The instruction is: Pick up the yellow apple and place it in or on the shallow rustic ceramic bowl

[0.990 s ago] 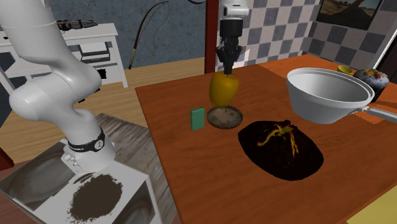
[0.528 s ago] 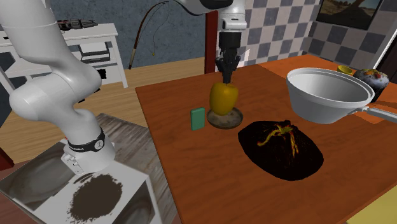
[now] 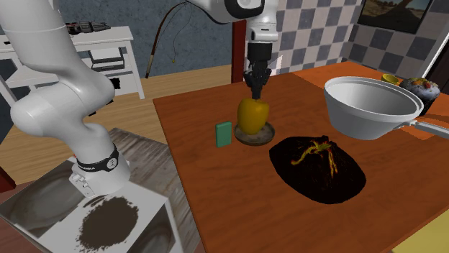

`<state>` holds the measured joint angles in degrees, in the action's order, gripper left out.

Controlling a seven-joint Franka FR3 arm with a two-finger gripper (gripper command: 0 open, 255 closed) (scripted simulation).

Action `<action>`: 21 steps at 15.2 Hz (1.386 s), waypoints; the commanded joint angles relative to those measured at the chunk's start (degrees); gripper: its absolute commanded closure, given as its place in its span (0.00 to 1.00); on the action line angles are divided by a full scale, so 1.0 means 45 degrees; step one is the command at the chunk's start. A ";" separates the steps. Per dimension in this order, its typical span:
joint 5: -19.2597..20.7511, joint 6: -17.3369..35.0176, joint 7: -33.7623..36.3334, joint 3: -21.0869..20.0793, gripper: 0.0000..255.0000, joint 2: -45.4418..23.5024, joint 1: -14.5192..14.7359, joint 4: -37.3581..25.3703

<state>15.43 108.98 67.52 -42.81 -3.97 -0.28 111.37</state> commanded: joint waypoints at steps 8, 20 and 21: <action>-0.0001 0.0005 0.0000 0.0000 0.00 0.0005 0.0000 0.0004; -0.0267 -0.1544 -0.0180 -0.0146 0.00 0.0193 0.0140 -0.1406; -0.0267 -0.1544 -0.0180 -0.0146 0.00 0.0193 0.0140 -0.1406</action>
